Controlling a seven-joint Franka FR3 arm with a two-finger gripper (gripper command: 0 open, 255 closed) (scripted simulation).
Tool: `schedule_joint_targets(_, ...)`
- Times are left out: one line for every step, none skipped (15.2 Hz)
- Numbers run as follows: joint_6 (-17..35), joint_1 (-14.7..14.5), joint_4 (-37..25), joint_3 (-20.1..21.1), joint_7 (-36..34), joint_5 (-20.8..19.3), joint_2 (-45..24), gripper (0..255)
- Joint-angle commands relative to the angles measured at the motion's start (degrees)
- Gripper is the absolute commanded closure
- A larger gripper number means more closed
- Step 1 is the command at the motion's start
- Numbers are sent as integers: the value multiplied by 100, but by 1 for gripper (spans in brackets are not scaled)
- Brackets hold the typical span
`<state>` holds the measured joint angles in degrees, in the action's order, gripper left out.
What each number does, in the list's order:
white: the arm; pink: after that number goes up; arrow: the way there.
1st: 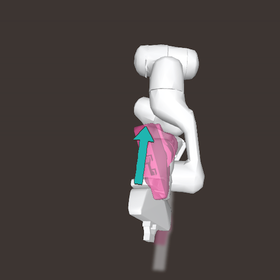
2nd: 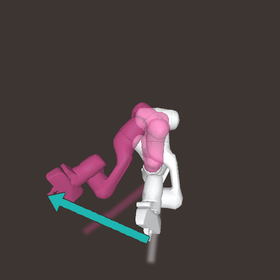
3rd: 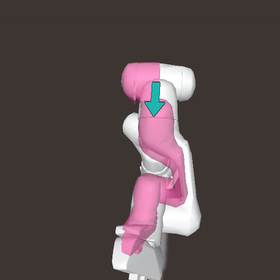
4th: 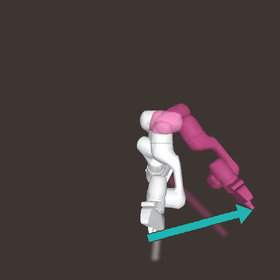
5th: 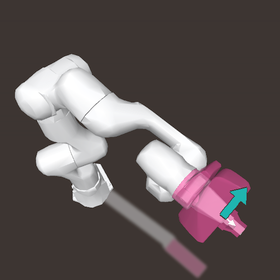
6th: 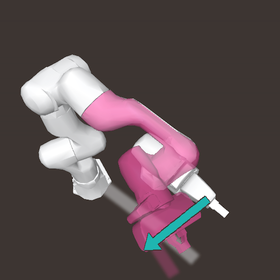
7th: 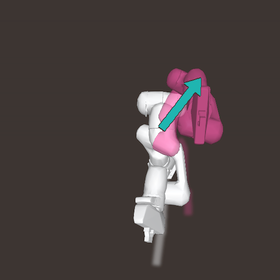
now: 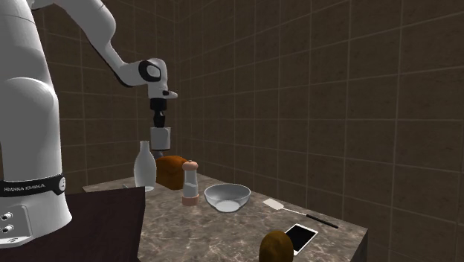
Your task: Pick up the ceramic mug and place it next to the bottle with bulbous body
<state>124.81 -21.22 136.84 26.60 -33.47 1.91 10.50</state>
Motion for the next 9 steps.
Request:
schedule_joint_targets(165, 2, 86, 24, -46, -36, -83, 255)
schedule_joint_targets(248, 7, 122, 34, -69, -60, -133, 255)
schedule_joint_targets(330, 11, 158, 44, -92, -86, -185, 255)
schedule_joint_targets(413, 16, 192, 53, -117, -114, -239, 255)
schedule_joint_targets(495, 21, 224, 62, -144, -144, -295, 255)
schedule_joint_targets(578, 27, 256, 71, -171, -176, -352, 255)
schedule_joint_targets(660, 32, 286, 79, -200, -210, -410, 255)
schedule_joint_targets(743, 38, 315, 87, -231, -247, -471, 255)
schedule_joint_targets(825, 44, 342, 94, -263, -285, -532, 255)
